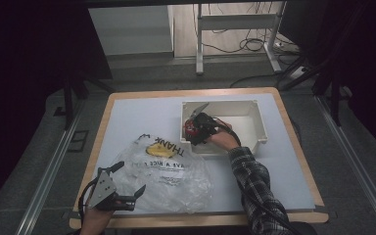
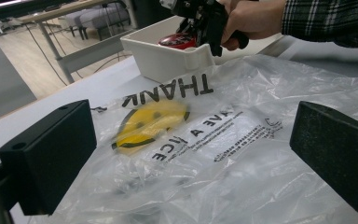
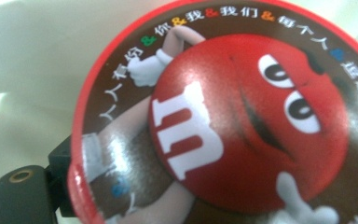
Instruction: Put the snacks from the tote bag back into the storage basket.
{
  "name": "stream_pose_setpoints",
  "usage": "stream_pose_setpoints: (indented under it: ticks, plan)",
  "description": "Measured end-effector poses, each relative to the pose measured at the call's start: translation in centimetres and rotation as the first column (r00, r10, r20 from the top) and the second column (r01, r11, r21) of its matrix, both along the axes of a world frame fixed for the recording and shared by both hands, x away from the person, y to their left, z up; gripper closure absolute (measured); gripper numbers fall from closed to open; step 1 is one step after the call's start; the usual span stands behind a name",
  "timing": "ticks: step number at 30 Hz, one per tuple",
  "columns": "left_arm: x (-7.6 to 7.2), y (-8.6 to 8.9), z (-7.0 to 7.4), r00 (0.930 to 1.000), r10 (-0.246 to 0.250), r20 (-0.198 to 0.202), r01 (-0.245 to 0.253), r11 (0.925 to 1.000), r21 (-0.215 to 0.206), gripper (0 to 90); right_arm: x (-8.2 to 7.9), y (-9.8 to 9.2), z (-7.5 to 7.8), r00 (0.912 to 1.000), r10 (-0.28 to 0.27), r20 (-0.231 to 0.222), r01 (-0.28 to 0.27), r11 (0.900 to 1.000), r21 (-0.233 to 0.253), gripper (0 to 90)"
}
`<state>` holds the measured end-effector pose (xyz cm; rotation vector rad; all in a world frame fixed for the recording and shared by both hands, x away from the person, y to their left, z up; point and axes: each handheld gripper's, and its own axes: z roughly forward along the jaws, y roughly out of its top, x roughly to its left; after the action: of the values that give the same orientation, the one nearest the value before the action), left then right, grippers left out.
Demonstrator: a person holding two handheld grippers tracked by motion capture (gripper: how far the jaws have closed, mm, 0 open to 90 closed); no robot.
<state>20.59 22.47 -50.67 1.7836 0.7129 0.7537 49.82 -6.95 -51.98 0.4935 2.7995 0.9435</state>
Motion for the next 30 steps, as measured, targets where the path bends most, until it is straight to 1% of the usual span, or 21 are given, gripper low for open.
stream_pose_setpoints:
  ticks: [9,17,26,30]
  plan:
    - [0.0,-0.1,0.0,1.0000,-0.001,0.000,0.001,1.0000,0.000,0.4,-0.3,-0.3,0.7,1.0000,0.004,0.004,-0.004,1.000,0.023,11.5]
    - [0.0,-0.1,0.0,1.0000,-0.003,-0.001,0.003,1.0000,0.000,0.4,-0.4,-0.6,1.1,0.9999,-0.003,-0.014,0.003,0.999,0.044,9.6]
    - [0.0,-0.1,0.0,1.0000,-0.002,-0.001,0.002,1.0000,0.000,0.4,-0.8,-0.9,1.8,0.9998,-0.005,0.019,0.003,0.998,0.060,9.4]
    - [0.0,-0.1,0.0,1.0000,-0.003,-0.001,0.003,1.0000,0.007,0.4,-1.1,-0.9,2.0,0.9994,-0.001,0.035,0.000,0.999,0.047,9.3]
